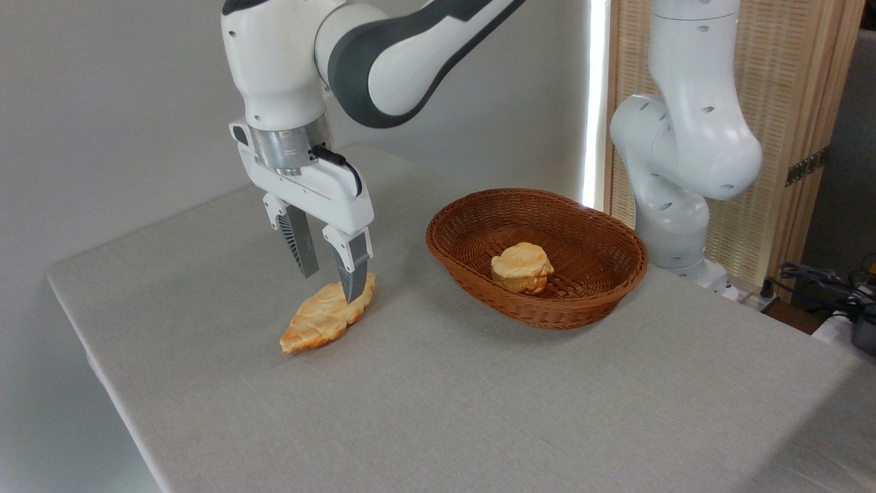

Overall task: Put bread into the basket
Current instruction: 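Lower the open gripper down onto the flat golden bread piece, then close the gripper fingers around the middle of the bread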

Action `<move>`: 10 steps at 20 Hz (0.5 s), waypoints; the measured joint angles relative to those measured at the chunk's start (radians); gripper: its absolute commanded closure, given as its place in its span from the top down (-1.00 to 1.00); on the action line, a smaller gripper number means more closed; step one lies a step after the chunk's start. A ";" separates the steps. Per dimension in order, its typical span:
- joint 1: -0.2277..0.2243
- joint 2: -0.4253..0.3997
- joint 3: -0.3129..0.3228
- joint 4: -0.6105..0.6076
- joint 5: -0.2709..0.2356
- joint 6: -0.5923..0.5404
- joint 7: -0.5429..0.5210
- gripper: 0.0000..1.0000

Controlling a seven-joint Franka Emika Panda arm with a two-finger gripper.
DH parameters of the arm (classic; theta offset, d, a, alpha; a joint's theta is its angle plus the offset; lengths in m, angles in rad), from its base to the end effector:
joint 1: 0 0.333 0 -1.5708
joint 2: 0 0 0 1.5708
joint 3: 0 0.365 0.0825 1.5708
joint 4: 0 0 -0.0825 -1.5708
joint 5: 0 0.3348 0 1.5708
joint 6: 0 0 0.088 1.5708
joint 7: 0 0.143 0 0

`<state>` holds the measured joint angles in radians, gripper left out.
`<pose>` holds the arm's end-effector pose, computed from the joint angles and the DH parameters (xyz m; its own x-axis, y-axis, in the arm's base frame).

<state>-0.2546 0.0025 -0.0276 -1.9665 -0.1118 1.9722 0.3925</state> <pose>0.4894 -0.1532 0.5019 0.8078 -0.5880 0.0402 -0.5890 -0.8026 0.0947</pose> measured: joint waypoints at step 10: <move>-0.032 0.053 -0.001 -0.030 -0.001 0.110 -0.006 1.00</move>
<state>-0.2870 0.0558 -0.0281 -1.9963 -0.1132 2.0821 0.3864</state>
